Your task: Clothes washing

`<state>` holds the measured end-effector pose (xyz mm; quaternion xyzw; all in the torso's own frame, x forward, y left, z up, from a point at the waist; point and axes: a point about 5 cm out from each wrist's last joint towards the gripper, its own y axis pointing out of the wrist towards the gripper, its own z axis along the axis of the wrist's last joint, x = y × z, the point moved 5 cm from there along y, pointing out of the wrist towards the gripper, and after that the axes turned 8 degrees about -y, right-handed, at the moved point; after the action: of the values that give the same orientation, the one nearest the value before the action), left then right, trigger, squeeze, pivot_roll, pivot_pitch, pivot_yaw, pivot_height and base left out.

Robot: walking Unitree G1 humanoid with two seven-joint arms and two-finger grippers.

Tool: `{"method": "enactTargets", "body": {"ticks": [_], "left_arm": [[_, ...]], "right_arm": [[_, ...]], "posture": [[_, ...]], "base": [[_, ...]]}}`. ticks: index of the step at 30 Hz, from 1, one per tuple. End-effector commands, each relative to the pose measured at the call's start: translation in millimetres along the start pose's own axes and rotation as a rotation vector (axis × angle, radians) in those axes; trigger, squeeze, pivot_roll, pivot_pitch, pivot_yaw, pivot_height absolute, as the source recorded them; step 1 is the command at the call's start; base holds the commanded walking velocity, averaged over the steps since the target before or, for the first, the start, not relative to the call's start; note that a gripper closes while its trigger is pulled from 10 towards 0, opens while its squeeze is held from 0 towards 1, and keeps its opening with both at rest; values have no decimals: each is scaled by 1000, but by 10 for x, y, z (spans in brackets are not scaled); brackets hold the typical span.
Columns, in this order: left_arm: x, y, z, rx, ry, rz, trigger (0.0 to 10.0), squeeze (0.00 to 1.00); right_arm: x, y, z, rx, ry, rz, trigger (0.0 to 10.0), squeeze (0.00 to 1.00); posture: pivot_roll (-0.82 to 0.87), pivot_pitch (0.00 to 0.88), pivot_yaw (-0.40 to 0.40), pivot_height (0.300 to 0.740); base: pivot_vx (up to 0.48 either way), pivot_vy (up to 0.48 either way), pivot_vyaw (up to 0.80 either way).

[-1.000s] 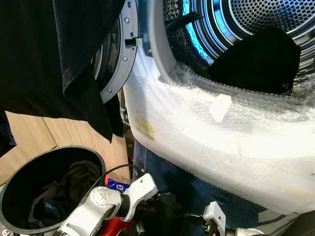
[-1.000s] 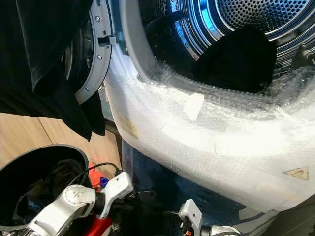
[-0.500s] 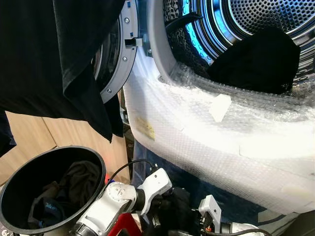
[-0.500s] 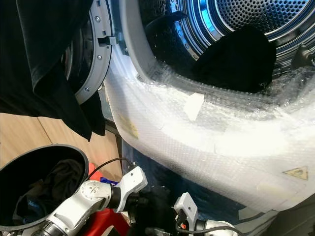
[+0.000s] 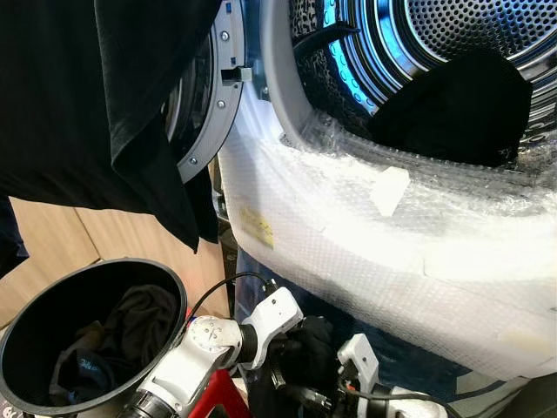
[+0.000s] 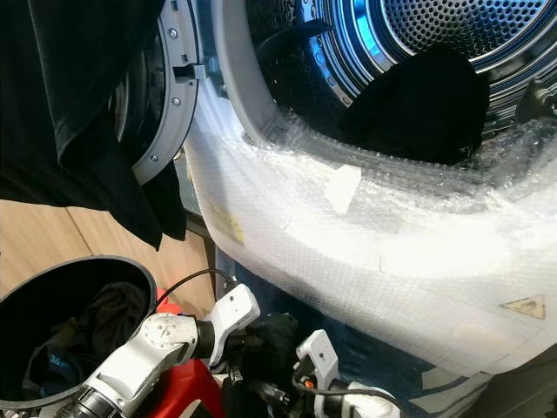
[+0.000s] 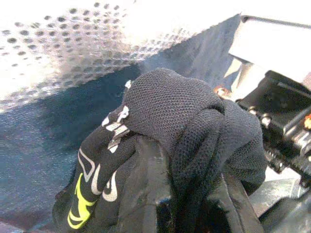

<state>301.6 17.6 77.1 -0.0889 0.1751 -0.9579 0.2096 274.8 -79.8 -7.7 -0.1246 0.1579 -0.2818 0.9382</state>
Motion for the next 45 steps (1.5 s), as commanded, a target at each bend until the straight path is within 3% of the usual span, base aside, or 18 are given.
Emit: {"method": "enactTargets", "body": {"ticks": [1,15,16,18,19,27,37,45], "left_arm": [[-6,-3,106,43,25,7,0,0],[-49,28,177,73,34,47,0,0],[-58,26,179,73,35,51,0,0],[-63,25,181,73,36,53,0,0],[-69,24,182,74,36,55,0,0],[-119,15,247,99,43,86,0,0],[-190,-33,227,115,18,141,0,0],[-138,8,237,126,16,138,0,0]], "right_arm": [[16,25,-1,-5,23,-13,10000,0],[79,154,7,18,107,-131,10000,0],[94,153,-2,19,117,-145,667,0],[96,153,-3,19,120,-146,667,0],[97,154,-6,19,120,-147,0,0],[179,155,3,25,126,-193,0,0],[159,127,-58,24,122,-184,0,0],[140,124,-48,33,112,-165,0,0]], "posture": [[-23,0,16,740],[-24,0,13,740],[-24,0,14,740],[-24,0,14,740],[-24,0,14,740],[-12,0,7,740],[-5,0,-3,740],[-4,0,-16,740]], "base": [[0,0,0],[0,0,0],[0,0,0],[0,0,0],[0,0,0],[0,0,0],[0,0,0],[0,0,0]]}}
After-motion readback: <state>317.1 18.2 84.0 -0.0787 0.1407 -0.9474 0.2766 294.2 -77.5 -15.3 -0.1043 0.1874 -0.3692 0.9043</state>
